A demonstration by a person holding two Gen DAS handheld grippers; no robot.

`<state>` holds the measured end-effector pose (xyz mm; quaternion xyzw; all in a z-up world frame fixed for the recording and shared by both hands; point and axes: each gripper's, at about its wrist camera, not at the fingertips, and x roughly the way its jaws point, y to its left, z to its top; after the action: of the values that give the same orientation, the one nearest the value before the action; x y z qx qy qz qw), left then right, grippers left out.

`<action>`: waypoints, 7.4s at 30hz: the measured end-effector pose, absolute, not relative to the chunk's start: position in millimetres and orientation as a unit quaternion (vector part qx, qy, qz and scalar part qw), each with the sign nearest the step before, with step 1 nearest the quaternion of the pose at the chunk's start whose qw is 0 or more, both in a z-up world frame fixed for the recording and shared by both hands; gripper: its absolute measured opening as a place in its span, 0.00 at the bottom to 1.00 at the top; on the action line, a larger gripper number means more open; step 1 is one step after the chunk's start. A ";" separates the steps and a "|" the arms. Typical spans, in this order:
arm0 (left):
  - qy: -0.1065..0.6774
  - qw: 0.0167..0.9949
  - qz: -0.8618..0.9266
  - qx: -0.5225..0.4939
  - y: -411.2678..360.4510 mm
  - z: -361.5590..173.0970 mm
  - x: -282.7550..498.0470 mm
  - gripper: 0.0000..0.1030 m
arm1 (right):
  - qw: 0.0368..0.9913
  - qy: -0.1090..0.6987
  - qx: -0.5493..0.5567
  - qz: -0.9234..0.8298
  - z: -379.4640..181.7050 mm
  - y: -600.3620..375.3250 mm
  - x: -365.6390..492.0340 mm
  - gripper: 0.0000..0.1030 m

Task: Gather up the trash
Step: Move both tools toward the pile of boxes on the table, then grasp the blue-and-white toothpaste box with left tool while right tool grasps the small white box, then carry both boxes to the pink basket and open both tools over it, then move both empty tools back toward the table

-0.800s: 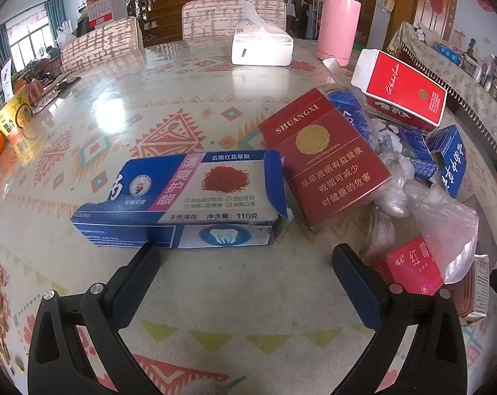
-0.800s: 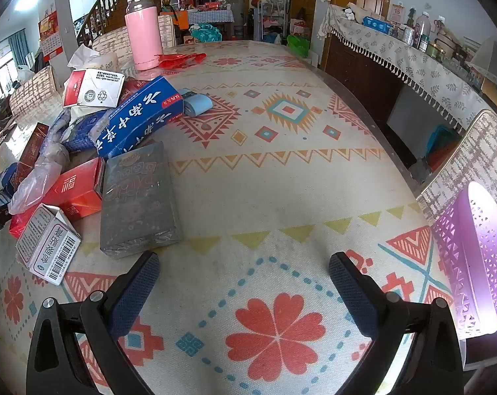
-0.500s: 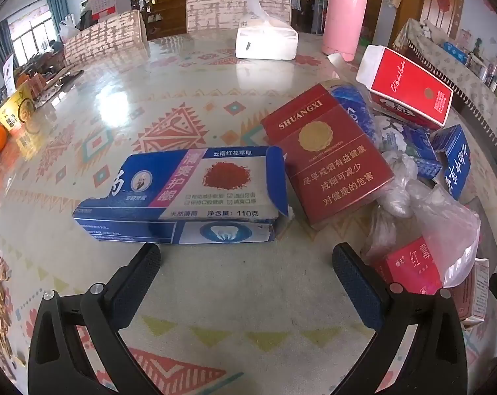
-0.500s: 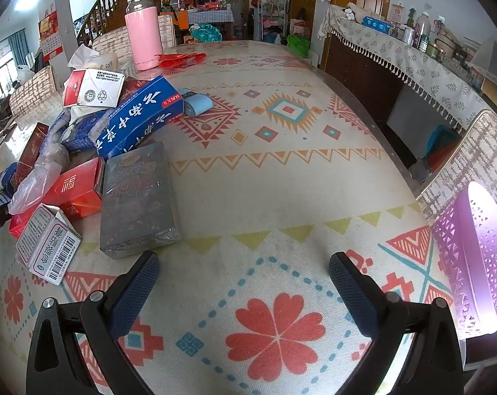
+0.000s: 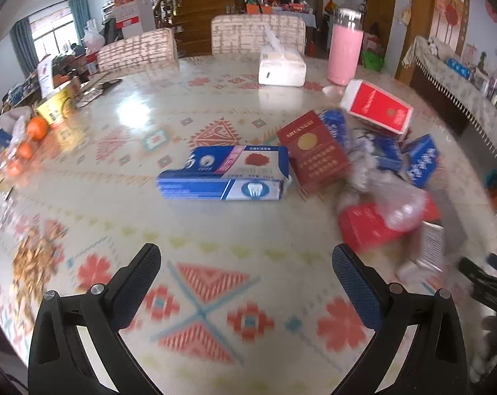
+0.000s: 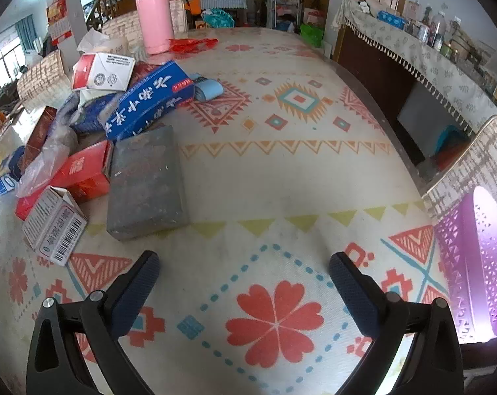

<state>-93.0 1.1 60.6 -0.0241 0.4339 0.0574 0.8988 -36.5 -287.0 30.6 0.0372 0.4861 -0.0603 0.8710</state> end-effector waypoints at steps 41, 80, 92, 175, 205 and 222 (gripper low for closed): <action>0.282 0.949 0.137 -0.019 18.5 117.3 -215.0 1.00 | 0.967 0.253 -0.008 -0.006 115.2 -208.6 -165.6 0.98; 0.312 0.947 0.080 0.006 114.9 88.1 -182.3 1.00 | 0.943 0.332 0.017 -0.006 109.5 -125.5 -136.1 0.98; 0.333 0.938 -0.015 0.093 94.1 104.9 -104.0 1.00 | 0.907 0.412 0.082 0.046 71.1 -160.8 -67.3 0.92; 0.353 0.895 -0.135 0.238 -146.2 121.2 -147.6 0.14 | 0.918 0.329 0.220 0.020 92.8 -351.7 -163.6 0.36; 0.407 0.776 -0.429 0.220 -505.4 99.0 -120.4 0.49 | 0.895 0.290 0.282 -0.189 86.6 -604.9 -228.6 0.41; 0.385 0.800 -0.414 0.203 -434.9 110.8 -149.6 0.70 | 0.874 0.275 0.315 -0.247 75.7 -613.7 -343.2 0.70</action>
<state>-149.6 -434.9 110.8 0.2030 0.3848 -0.4138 0.7997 -343.2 -613.7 75.7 0.3148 0.2752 -0.2472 0.8741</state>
